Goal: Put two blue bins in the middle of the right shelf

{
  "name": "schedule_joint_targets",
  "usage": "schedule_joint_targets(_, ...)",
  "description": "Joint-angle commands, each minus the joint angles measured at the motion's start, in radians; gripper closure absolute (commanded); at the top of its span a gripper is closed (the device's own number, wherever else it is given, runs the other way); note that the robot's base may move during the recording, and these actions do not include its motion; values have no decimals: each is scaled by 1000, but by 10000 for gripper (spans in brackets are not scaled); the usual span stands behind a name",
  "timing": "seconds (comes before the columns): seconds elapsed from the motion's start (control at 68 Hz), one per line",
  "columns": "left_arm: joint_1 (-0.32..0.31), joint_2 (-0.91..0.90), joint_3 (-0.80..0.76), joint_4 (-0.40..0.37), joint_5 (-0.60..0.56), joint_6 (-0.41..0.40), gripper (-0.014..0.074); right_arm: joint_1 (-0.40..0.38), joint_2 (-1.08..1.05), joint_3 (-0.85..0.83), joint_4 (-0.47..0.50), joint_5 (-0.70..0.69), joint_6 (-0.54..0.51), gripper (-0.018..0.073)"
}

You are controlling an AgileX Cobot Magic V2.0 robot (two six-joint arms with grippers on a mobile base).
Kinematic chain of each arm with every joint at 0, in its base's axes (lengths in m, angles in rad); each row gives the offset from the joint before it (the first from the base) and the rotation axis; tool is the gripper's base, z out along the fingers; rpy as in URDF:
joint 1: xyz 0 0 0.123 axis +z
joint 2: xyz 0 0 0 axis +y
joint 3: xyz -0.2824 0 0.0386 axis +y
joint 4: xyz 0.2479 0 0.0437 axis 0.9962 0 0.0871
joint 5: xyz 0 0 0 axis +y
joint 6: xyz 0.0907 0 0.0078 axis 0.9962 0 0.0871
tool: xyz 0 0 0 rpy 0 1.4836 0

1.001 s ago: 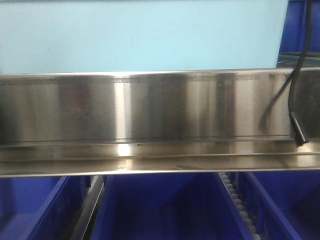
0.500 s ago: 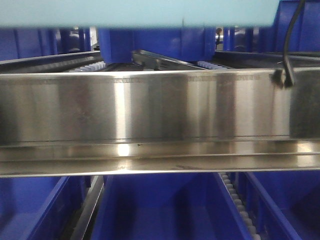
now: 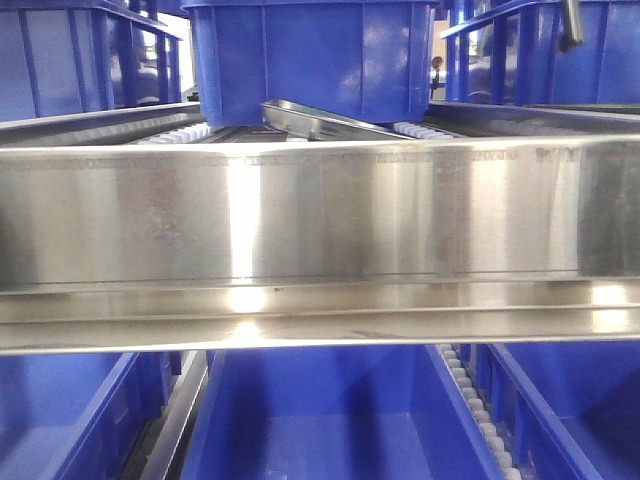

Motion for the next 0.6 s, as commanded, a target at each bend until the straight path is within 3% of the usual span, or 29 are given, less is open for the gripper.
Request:
schedule_joint_targets(0.0, -8, -34, -18, 55, -16, 8, 707, -4, -35, -11, -109, -12, -10, 725)
schedule_joint_targets(0.294, -109, -180, 125, 156, -53, -80, 707, 48, -147, 120, -125, -97, 32, 725)
schedule_joint_targets(0.589, -115, -240, 218, 161, -154, -80, 707, 48, -275, 211, -134, -133, 66, 725)
